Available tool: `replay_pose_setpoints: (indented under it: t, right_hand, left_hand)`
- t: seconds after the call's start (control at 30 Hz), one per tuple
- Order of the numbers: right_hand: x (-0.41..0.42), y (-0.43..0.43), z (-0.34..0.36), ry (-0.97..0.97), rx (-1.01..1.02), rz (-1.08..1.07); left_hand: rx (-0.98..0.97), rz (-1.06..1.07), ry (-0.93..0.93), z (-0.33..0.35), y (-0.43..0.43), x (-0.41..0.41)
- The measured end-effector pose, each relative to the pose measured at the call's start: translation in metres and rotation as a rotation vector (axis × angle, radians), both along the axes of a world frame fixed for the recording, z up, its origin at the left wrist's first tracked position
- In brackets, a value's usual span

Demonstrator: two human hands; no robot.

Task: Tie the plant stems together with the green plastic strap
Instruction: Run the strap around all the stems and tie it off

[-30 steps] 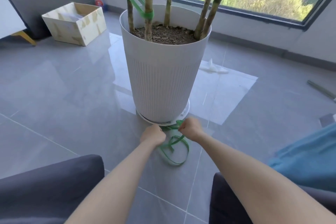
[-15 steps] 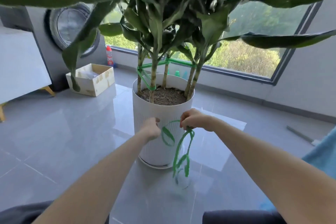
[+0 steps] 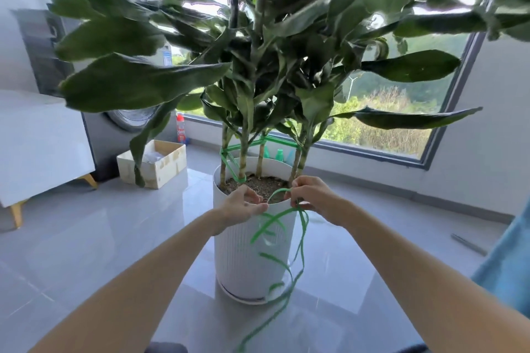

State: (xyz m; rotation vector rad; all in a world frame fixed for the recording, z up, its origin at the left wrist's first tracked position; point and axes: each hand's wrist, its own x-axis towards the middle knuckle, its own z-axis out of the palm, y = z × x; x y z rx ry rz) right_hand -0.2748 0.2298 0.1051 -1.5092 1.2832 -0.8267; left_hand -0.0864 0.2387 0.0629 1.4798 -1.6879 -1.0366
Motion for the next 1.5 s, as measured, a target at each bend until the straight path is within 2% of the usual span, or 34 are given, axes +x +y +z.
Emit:
replay_pose_setpoints:
  t: [0.07, 0.23, 0.3, 0.4, 0.53, 0.6, 0.67, 0.83, 1.03, 1.1, 1.17, 1.23, 1.3, 1.43, 1.5]
  right_hand:
    - [0.002, 0.001, -0.003, -0.053, 0.020, -0.010]
    - [0.006, -0.001, -0.003, -0.202, 0.044, -0.097]
    - [0.005, -0.003, -0.007, -0.104, 0.019, -0.178]
    - [0.005, -0.004, -0.014, 0.006, -0.026, -0.321]
    - [0.006, 0.000, -0.015, -0.182, 0.054, -0.463]
    - [0.006, -0.001, -0.018, -0.173, 0.046, -0.494]
    - [0.005, -0.003, -0.023, -0.112, 0.013, -0.464]
    - [0.002, -0.008, -0.033, 0.093, -0.007, -0.344]
    - [-0.008, -0.007, -0.039, 0.328, 0.049, -0.264]
    - [-0.012, -0.006, -0.039, 0.355, 0.031, -0.259]
    - [-0.013, -0.006, -0.038, 0.341, 0.008, -0.254]
    - [-0.011, -0.007, -0.038, 0.368, -0.057, -0.246]
    - [-0.010, -0.009, -0.040, 0.463, -0.142, -0.223]
    - [-0.002, -0.005, -0.041, 0.658, -0.264, -0.144]
    - [0.002, -0.002, -0.038, 0.709, -0.323, -0.124]
  left_hand:
    - [0.008, -0.052, 0.012, 0.001, 0.001, -0.003]
    - [0.005, -0.139, -0.155, 0.007, 0.000, -0.007]
    - [-0.032, -0.067, -0.177, 0.010, -0.004, -0.004]
    - [-0.121, 0.071, -0.340, 0.007, -0.011, 0.012]
    - [-0.094, 0.152, -0.271, 0.002, -0.018, 0.033]
    - [-0.095, 0.208, -0.259, 0.004, -0.020, 0.035]
    - [-0.050, 0.252, -0.148, 0.007, -0.021, 0.034]
    - [0.160, 0.382, 0.367, 0.022, -0.020, 0.026]
    - [0.218, 0.436, 0.657, 0.029, -0.017, 0.019]
    - [0.202, 0.438, 0.586, 0.030, -0.016, 0.016]
    - [0.124, 0.374, 0.259, 0.030, -0.009, 0.012]
    - [0.083, 0.201, -0.017, 0.027, -0.003, 0.007]
    - [0.158, 0.069, -0.045, 0.021, -0.003, 0.006]
    - [0.182, 0.023, 0.063, 0.026, -0.003, 0.003]
    - [0.195, -0.053, 0.051, 0.031, 0.001, -0.003]
